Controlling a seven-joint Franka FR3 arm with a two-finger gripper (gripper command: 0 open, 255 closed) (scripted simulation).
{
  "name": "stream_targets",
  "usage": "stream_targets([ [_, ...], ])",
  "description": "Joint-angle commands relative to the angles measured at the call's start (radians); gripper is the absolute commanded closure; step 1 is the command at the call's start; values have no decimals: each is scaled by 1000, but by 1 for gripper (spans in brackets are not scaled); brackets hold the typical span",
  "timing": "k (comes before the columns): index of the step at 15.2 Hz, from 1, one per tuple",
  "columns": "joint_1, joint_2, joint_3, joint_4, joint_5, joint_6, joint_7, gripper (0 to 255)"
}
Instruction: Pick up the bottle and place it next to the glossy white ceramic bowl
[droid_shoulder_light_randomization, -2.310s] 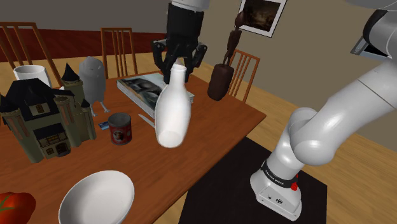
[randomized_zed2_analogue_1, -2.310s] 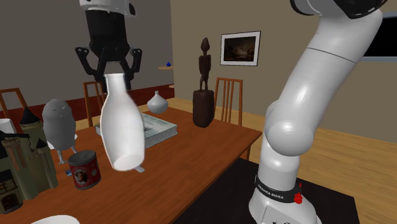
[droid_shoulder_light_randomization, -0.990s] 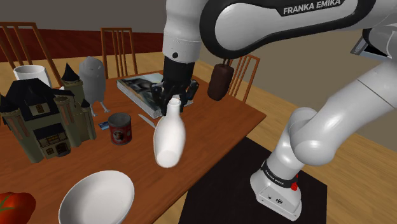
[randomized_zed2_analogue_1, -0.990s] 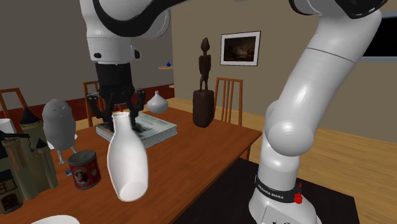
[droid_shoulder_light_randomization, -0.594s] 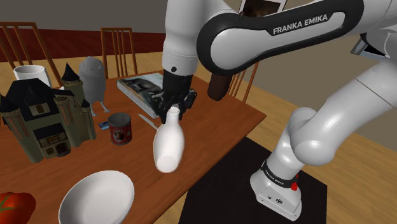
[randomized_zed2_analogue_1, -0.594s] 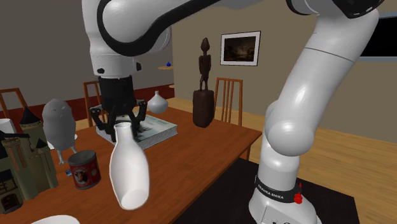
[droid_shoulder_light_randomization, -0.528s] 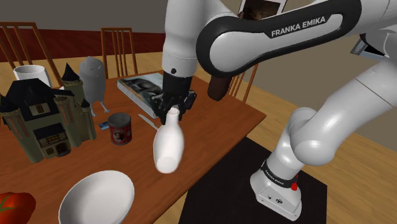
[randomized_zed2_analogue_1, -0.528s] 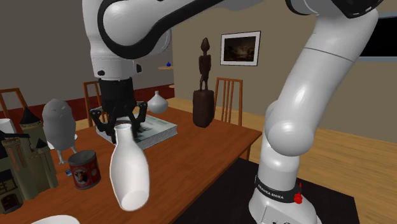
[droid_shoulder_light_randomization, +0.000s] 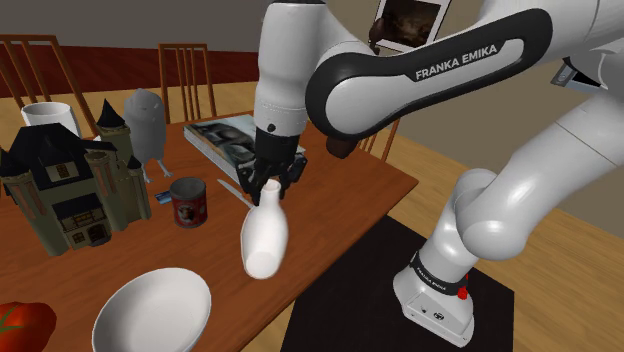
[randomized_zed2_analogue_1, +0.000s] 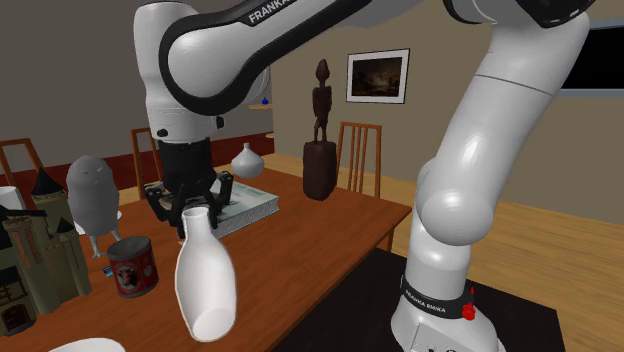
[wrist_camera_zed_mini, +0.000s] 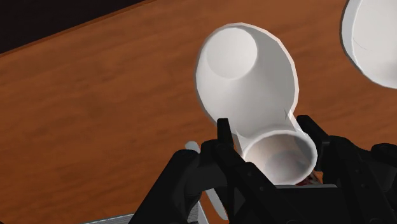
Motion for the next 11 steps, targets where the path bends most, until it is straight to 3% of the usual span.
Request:
stream_targets([
  [1, 0, 0, 0, 0, 0, 1, 0, 255],
  [3, 0, 0, 0, 0, 0, 1, 0, 255],
  [4, 0, 0, 0, 0, 0, 1, 0, 0],
  [9, 0, 0, 0, 0, 0, 1, 0, 0],
  [11, 2, -26, -8, 46, 5, -71, -6, 0],
])
